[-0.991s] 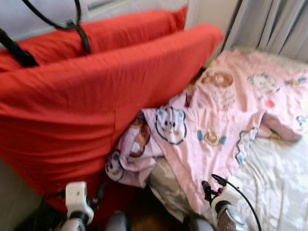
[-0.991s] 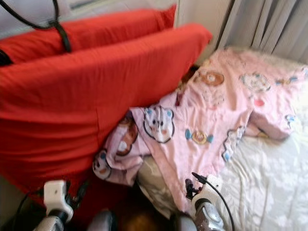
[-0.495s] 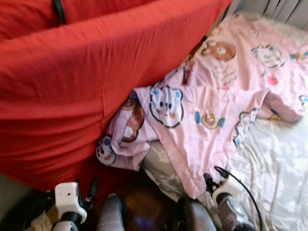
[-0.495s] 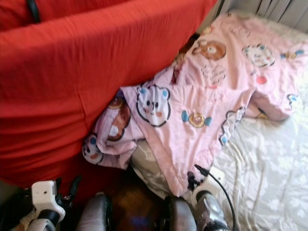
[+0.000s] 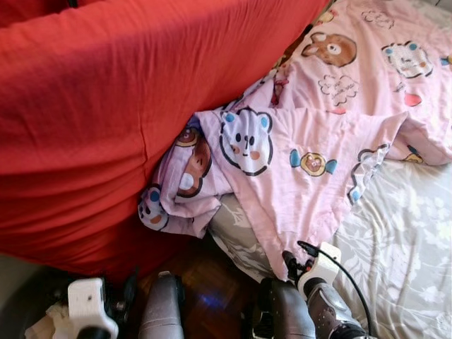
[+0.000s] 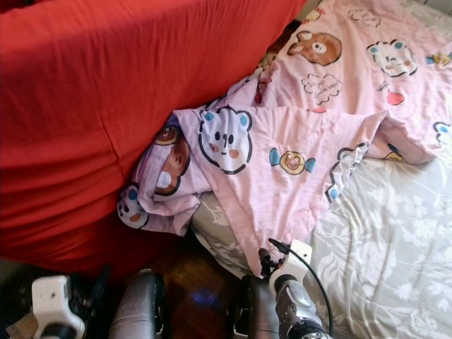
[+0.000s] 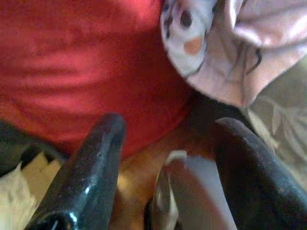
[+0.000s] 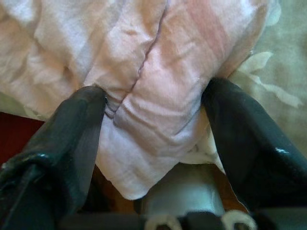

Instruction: Clean up the room

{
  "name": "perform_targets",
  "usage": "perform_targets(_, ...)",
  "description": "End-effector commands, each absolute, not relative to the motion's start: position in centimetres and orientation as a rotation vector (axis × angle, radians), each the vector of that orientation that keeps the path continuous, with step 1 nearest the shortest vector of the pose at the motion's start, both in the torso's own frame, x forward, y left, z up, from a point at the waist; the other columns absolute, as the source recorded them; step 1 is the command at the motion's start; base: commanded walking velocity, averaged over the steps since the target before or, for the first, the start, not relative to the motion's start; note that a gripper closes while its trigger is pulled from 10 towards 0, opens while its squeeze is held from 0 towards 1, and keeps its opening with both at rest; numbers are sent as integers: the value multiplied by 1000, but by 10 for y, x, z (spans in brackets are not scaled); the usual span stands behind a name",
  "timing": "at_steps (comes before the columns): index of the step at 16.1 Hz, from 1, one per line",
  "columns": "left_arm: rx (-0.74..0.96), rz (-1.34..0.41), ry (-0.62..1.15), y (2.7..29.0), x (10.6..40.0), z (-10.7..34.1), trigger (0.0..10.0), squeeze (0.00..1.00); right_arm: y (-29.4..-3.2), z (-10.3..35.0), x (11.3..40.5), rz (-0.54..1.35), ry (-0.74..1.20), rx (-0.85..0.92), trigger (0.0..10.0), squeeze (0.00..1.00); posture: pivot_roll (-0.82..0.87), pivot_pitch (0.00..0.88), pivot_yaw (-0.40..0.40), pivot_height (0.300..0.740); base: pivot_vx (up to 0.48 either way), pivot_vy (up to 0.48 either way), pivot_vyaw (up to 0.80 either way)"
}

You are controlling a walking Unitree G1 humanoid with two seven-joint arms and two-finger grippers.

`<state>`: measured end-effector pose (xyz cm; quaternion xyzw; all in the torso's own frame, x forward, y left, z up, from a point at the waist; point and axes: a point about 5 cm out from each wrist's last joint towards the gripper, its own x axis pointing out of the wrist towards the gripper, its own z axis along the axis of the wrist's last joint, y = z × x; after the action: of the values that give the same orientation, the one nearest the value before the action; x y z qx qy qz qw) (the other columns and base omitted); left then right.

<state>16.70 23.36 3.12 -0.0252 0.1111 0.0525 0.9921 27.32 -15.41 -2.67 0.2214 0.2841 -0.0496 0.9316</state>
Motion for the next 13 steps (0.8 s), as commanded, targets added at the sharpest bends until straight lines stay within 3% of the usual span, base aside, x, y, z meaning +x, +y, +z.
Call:
perform_targets(1,-59,102,268,231,157,26,10000,0,-156,-35,264,-130,610,466,10000,0,235,388,-75,635,0,0,0)
perform_targets(3,-59,100,274,229,155,28,10000,0,-154,-35,264,-124,615,492,10000,0,237,393,-73,635,0,0,0)
perform_targets(4,-61,100,279,228,154,29,10000,0,-149,-34,264,-101,614,497,3059,0,240,395,-71,635,0,0,0)
perform_targets(5,-62,99,282,227,153,30,10000,0,-145,-34,264,-83,612,502,0,0,239,397,-73,635,0,0,0)
perform_targets(13,-90,111,306,218,144,29,10000,0,-144,-36,262,-55,619,483,0,0,236,392,-89,635,0,0,0)
